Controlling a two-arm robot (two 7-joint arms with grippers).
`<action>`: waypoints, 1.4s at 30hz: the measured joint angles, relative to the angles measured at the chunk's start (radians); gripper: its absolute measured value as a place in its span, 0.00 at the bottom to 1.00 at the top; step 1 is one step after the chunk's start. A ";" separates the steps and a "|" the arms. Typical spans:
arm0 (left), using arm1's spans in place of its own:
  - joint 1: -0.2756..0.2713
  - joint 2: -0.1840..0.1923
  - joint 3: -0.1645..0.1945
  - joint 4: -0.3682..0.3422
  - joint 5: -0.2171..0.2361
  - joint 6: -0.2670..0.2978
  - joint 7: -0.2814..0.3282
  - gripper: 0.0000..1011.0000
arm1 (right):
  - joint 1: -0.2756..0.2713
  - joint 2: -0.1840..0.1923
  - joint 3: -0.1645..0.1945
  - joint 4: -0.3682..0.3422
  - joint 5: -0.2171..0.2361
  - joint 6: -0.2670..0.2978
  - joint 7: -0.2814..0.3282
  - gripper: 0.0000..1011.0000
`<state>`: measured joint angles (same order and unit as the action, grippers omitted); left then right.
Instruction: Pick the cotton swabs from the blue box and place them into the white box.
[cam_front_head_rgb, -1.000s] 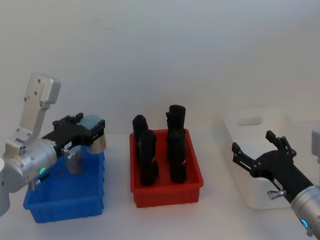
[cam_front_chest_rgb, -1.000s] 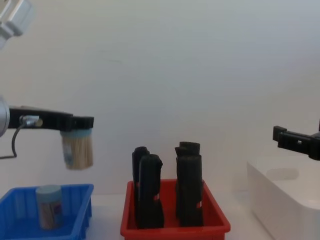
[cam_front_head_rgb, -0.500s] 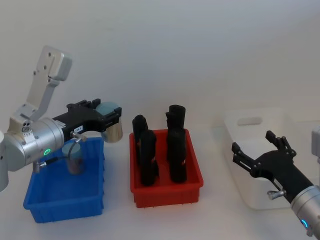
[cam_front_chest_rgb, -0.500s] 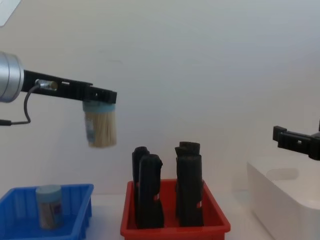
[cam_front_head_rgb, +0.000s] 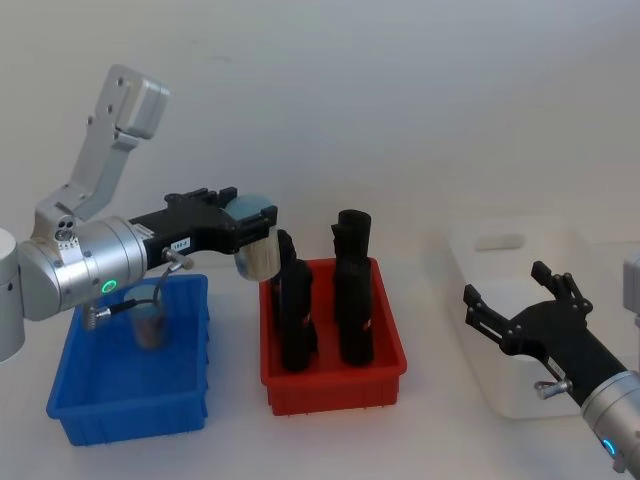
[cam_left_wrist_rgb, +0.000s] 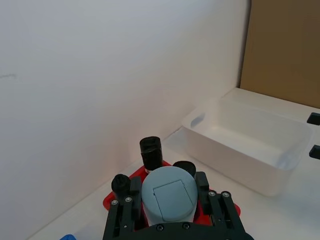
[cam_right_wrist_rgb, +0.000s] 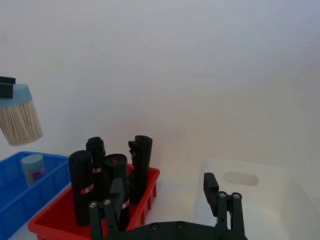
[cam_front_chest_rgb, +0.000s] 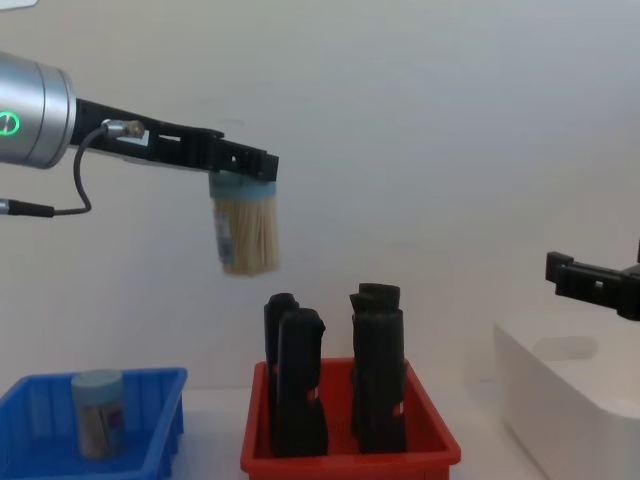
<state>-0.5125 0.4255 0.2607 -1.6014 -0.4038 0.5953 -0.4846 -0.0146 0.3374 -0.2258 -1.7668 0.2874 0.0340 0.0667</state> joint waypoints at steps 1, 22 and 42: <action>-0.001 0.000 0.000 -0.001 -0.001 0.002 -0.003 0.64 | 0.000 0.000 0.000 0.000 0.000 0.000 0.000 0.99; -0.017 -0.006 0.005 -0.007 -0.008 0.024 -0.037 0.65 | 0.011 0.003 -0.001 -0.002 0.002 -0.013 0.082 0.99; -0.020 -0.007 0.006 -0.008 -0.009 0.028 -0.043 0.64 | 0.083 -0.031 -0.039 0.002 -0.016 -0.008 0.320 0.99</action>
<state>-0.5323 0.4188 0.2670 -1.6096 -0.4131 0.6233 -0.5281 0.0684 0.3067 -0.2646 -1.7653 0.2712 0.0261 0.3870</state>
